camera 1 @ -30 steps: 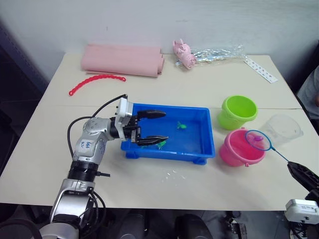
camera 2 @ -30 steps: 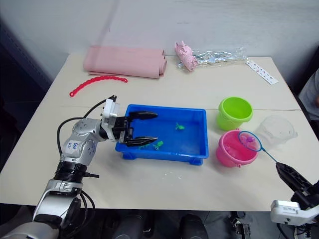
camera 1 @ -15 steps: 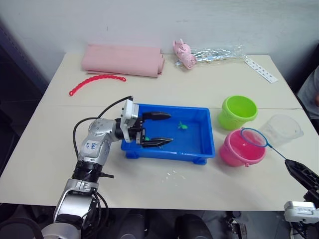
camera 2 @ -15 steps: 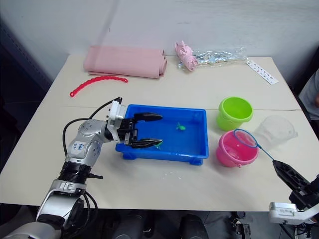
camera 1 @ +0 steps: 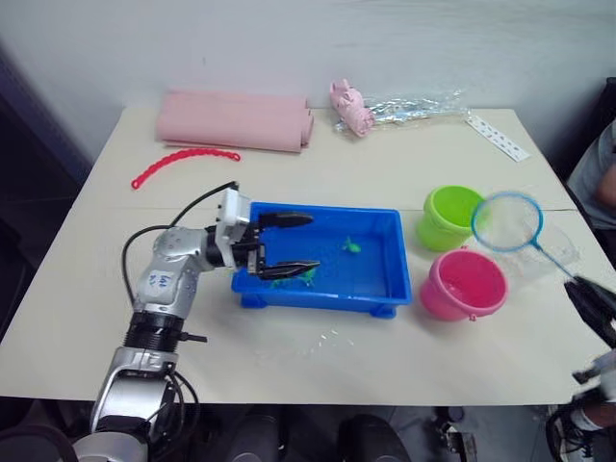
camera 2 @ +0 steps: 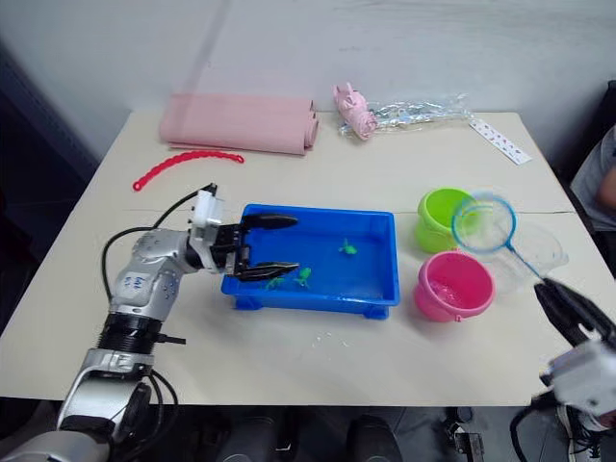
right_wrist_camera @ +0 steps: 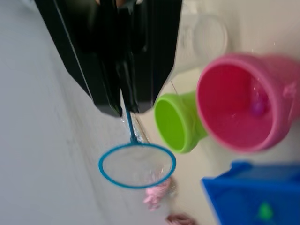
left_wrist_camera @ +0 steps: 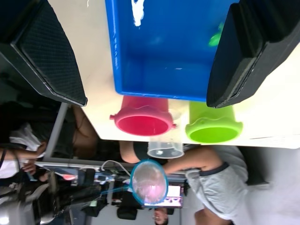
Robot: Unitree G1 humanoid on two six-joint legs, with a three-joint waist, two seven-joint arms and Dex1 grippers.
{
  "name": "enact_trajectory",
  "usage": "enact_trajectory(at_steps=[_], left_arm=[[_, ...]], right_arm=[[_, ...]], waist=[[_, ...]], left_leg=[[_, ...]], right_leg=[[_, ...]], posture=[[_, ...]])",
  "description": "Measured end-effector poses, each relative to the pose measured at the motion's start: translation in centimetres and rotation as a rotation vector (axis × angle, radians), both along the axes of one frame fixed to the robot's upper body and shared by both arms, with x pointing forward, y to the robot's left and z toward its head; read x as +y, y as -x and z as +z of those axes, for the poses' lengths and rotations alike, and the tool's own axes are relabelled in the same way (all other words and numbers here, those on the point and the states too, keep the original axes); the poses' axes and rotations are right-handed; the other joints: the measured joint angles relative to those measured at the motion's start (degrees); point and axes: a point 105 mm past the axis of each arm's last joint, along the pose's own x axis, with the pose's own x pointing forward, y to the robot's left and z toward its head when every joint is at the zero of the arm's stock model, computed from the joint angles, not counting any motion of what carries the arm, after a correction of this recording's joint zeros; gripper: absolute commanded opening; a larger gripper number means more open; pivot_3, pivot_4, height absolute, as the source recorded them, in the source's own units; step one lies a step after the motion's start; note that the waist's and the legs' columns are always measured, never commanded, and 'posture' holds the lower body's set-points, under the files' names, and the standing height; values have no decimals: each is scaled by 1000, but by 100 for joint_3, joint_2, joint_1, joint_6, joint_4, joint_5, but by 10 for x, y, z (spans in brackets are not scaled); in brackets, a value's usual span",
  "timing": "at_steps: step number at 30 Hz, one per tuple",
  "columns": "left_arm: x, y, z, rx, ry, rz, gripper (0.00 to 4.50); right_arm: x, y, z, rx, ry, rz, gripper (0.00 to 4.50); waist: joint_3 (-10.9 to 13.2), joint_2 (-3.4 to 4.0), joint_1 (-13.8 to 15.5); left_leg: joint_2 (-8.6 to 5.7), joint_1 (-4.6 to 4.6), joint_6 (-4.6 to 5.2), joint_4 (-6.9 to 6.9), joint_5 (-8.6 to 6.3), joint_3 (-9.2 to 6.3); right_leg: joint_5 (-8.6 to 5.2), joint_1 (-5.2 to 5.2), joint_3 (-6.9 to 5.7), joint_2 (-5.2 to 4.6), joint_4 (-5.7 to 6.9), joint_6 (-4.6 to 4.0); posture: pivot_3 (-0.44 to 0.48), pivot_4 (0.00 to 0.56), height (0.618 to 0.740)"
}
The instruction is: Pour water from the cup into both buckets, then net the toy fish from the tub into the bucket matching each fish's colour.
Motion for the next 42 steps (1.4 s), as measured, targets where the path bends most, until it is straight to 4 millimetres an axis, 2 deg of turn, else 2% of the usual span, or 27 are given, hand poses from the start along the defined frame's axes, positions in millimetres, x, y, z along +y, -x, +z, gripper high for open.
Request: enact_trajectory(at_steps=[2, 4, 7, 11, 14, 17, 21, 25, 33, 38, 42], left_arm=[[15, 1, -2, 21, -24, 23, 4465], [28, 2, -4, 37, -47, 51, 4465], [53, 1, -4, 48, -73, 125, 4465], [73, 0, -1, 38, -71, 211, 4465], [79, 2, -6, 55, -76, 238, 4465], [85, 6, -11, 63, -79, 267, 4465], [91, 8, -9, 41, -83, 288, 4465], [99, 10, -8, 28, -107, 297, 4465], [103, 9, -8, 17, -111, 301, 4465], [100, 9, -4, 8, -112, 301, 4465], [98, 7, 3, -1, -112, 308, 4465]], right_arm=[[14, -11, 10, 59, -138, 96, 0], [27, -18, 6, 167, -219, 175, 0], [47, -33, -12, 397, -283, 247, 0], [61, -53, -30, 632, -445, 212, 0], [71, -58, -34, 751, -507, 220, 0], [90, -69, -43, 953, -636, 254, 0], [89, -92, -53, 1121, -663, 121, 0], [90, -108, -53, 1200, -660, 56, 0], [109, -119, -59, 1319, -646, 40, 0], [105, -134, -66, 1221, -679, -38, 0], [100, -133, -69, 1081, -682, -40, 0]], waist=[[0, 0, -1], [0, 0, 19], [1, -1, 52], [2, -3, 56], [4, -5, 58], [11, -18, 37], [12, -18, 5], [11, -17, 1], [11, -18, 2], [11, -19, 6], [10, -20, 11]], left_leg=[[0, 0, 0, 0, 0, -3], [0, -2, 0, -1, 0, -10], [-1, -8, 3, 0, -2, -10], [-5, -12, 4, 6, -3, -12], [-4, -16, 6, 5, -4, -15], [-3, -20, 6, 5, -4, -17], [-3, -31, 6, 6, -4, -16], [-2, -63, 5, 5, -4, -17], [-3, -98, 6, 9, -4, -21], [-4, -101, 6, 10, -4, -17], [-4, -103, 6, 8, -4, -14]], right_leg=[[0, 0, 0, 0, 0, 0], [0, 2, -5, 0, -5, 0], [1, 1, -8, -1, -14, -1], [1, 2, -12, -8, -14, 0], [1, 2, -16, -8, -23, 0], [1, 1, -21, -8, -29, -1], [2, -10, -23, -10, -30, -3], [2, -42, -28, -9, -22, -3], [4, -69, -35, -10, 3, -1], [5, -78, -32, -11, 11, 0], [5, -82, -29, -11, 14, 0]], posture=[[0, 150, 740], [0, 150, 740], [0, 150, 740], [0, 150, 740], [0, 150, 740], [0, 150, 740], [0, 150, 740], [0, 150, 740], [0, 150, 740], [0, 150, 740], [0, 150, 740]])
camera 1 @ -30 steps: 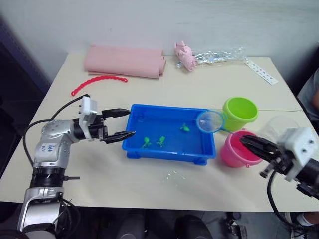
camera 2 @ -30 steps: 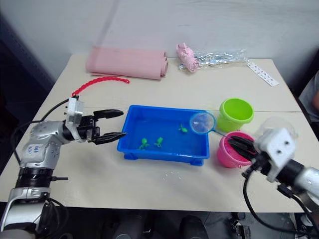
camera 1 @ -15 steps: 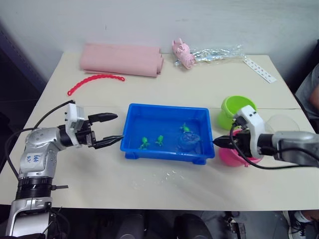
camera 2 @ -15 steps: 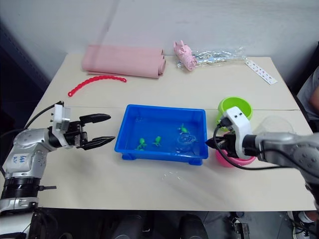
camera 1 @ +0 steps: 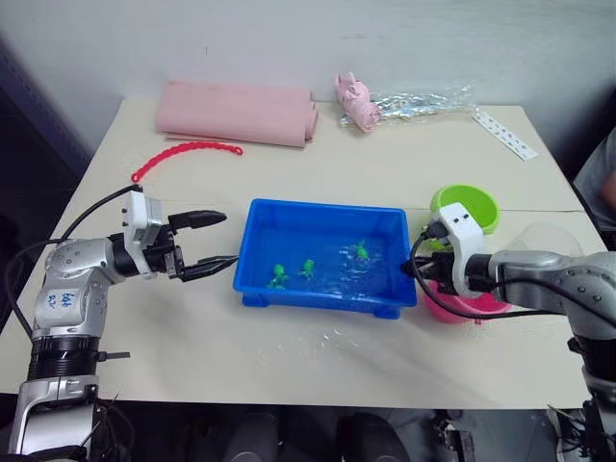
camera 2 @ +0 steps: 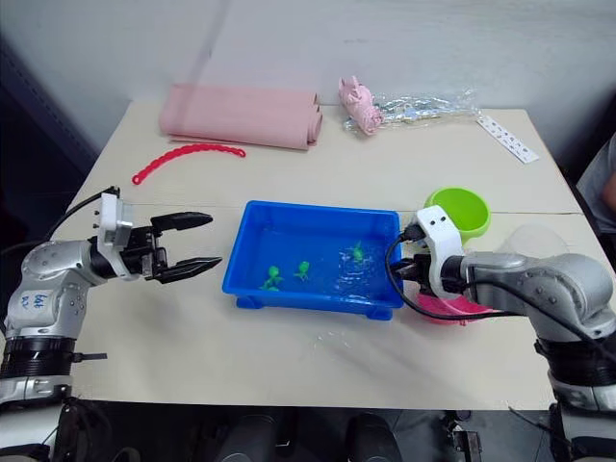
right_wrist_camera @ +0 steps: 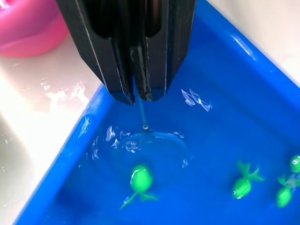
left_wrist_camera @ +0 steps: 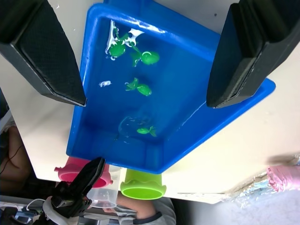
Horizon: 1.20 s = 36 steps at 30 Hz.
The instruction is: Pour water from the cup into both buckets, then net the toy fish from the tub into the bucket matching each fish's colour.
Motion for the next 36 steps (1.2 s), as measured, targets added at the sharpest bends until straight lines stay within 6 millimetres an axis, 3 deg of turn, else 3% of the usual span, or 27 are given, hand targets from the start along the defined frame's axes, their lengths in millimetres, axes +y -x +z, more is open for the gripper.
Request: enact_trajectory(at_steps=[7, 14, 20, 29, 36], left_arm=[[2, -1, 4, 31, -12, 23, 4465], [2, -2, 7, 48, -15, 21, 4465], [1, -5, 14, 47, -3, 28, 4465], [-1, -3, 18, 59, 4, -4, 4465], [-24, -3, 15, 69, 11, -70, 4465]], right_arm=[[-1, 17, -6, -218, -2, 51, 0], [-4, 31, 2, -313, -8, 116, 0], [-8, 51, -8, -314, 22, 184, 0], [-2, 62, -3, -523, 46, 261, 0], [-3, 65, -6, -583, 30, 284, 0]], waist=[[0, 0, -11], [0, 0, -18], [0, 0, 26], [-1, -1, 30], [-1, -1, 39]], left_leg=[[0, 1, 0, -1, 0, 6], [1, 4, -4, 0, 4, 4], [0, 3, -3, -1, 3, 4], [0, 10, -5, 0, 4, 5], [-2, 11, -5, 3, 5, 4]], right_leg=[[0, -6, 6, 2, 7, 0], [0, -6, 9, 2, 8, 0], [0, -3, 8, 2, 6, 0], [0, -2, 11, 5, 7, 0], [0, 0, 15, 5, 6, 0]], posture=[[0, 150, 740], [0, 150, 740], [0, 150, 740], [0, 150, 740], [0, 150, 740]])
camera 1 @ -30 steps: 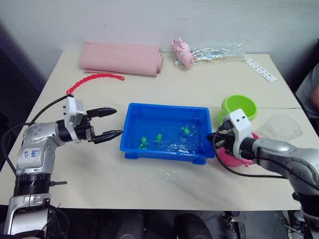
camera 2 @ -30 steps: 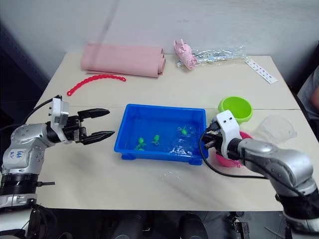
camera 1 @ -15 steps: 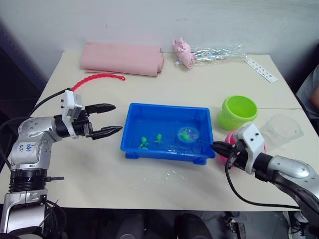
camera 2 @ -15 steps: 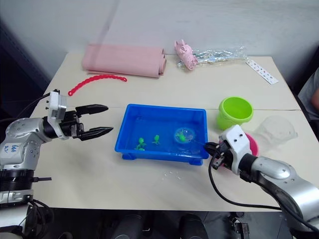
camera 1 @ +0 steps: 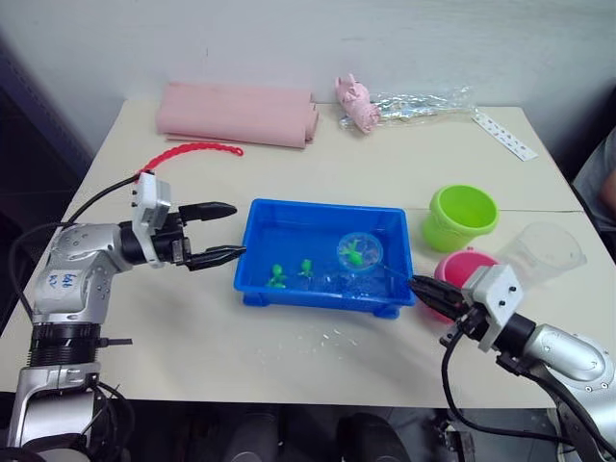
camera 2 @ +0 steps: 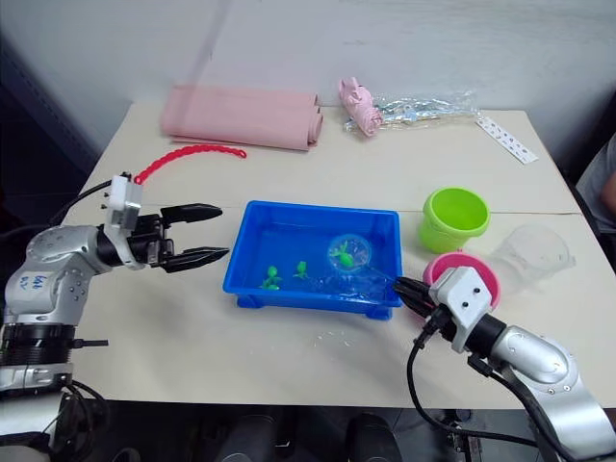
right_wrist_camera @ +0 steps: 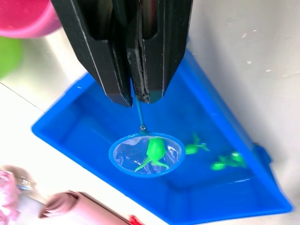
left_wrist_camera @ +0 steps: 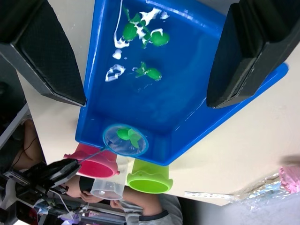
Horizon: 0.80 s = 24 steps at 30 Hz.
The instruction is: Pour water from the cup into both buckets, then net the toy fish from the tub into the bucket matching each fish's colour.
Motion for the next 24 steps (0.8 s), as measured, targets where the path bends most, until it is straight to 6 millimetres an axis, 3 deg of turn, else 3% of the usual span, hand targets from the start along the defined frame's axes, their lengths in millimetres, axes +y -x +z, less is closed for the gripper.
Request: enact_trajectory(at_steps=[4, 12, 16, 19, 24], left_arm=[[-14, -1, 2, -13, 4, -39, 4465], [-31, -6, 8, -37, 49, -58, 4465], [-47, -11, 27, -75, 81, -87, 4465], [-52, -14, 38, -101, 91, -97, 4465], [-57, -14, 35, -97, 114, -109, 4465]], right_arm=[[-1, 4, 8, 27, -90, 26, 0], [-14, 10, 43, -2, -205, -3, 0], [-25, 6, 60, -47, -206, -28, 0], [-43, -2, 70, -81, -174, -71, 0], [-85, -19, 86, -145, -150, -227, 0]], waist=[[0, 0, -5], [0, 0, 9], [0, 0, 14], [0, 0, 2], [0, 0, 12]], left_leg=[[1, 1, 0, 0, 0, -1], [2, 2, 0, 0, 0, -3], [-2, 1, 1, 8, 0, -3], [-1, 5, 2, 7, 0, -2], [1, 4, 2, 6, 0, -5]], right_leg=[[0, 1, -2, 2, 1, 0], [0, 7, -5, 3, -2, 0], [0, 9, -6, 3, -4, 0], [0, 16, -8, 6, -5, 0], [0, 17, -12, 7, -6, 0]], posture=[[0, 150, 740], [0, 150, 740], [0, 150, 740], [0, 150, 740], [0, 150, 740]])
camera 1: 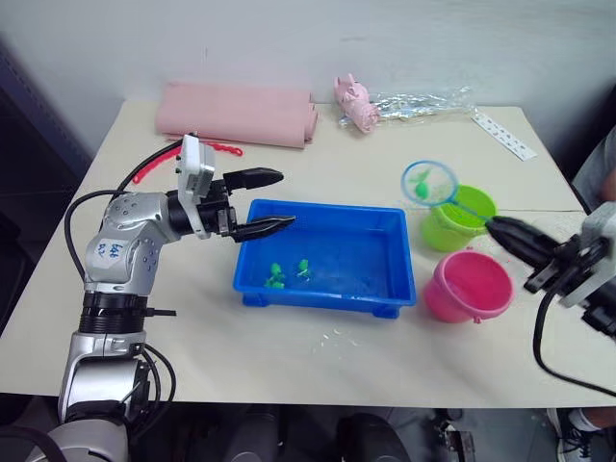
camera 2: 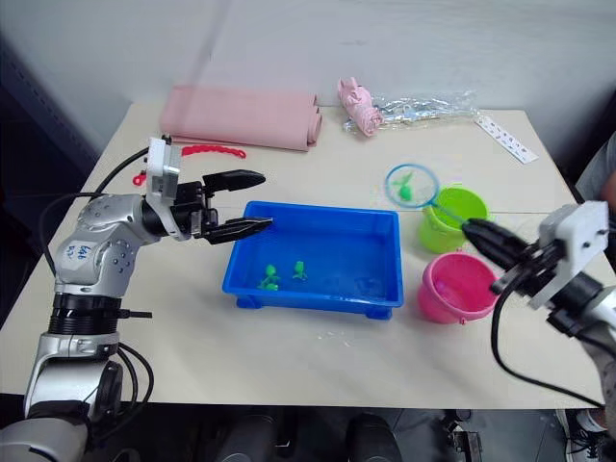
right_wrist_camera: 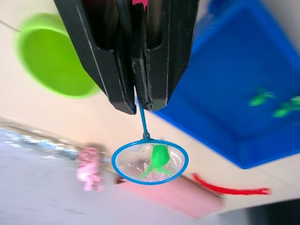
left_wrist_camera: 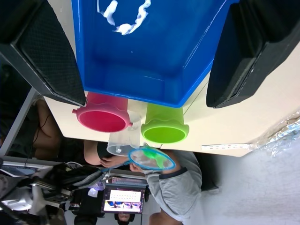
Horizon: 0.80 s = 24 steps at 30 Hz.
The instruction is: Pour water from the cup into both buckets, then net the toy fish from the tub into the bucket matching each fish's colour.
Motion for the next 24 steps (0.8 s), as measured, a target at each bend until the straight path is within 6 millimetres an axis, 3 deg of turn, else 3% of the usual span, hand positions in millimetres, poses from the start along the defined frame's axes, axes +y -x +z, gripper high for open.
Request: enact_trajectory(at_steps=[11, 14, 24], left_arm=[[-1, -3, -15, -4, 21, -14, 4465], [0, -3, -16, -10, 18, -11, 4465], [-2, -6, -19, 3, 34, 9, 4465]], right_arm=[[-55, -22, -5, 61, 177, -142, 0], [-68, -30, -14, 82, 312, -198, 0], [-79, -42, -16, -3, 612, -218, 0]], waist=[[0, 1, -6], [0, 1, -2], [0, 1, -3]], left_leg=[[1, -1, 3, 4, 0, 6], [0, -3, 5, 6, -1, 6], [0, -5, 6, 10, -1, 6]], right_leg=[[0, 0, -8, 2, 2, 0], [0, 0, -6, 0, 0, 0], [0, 1, -13, 1, 0, 1]], posture=[[0, 150, 740], [0, 150, 740], [0, 150, 740]])
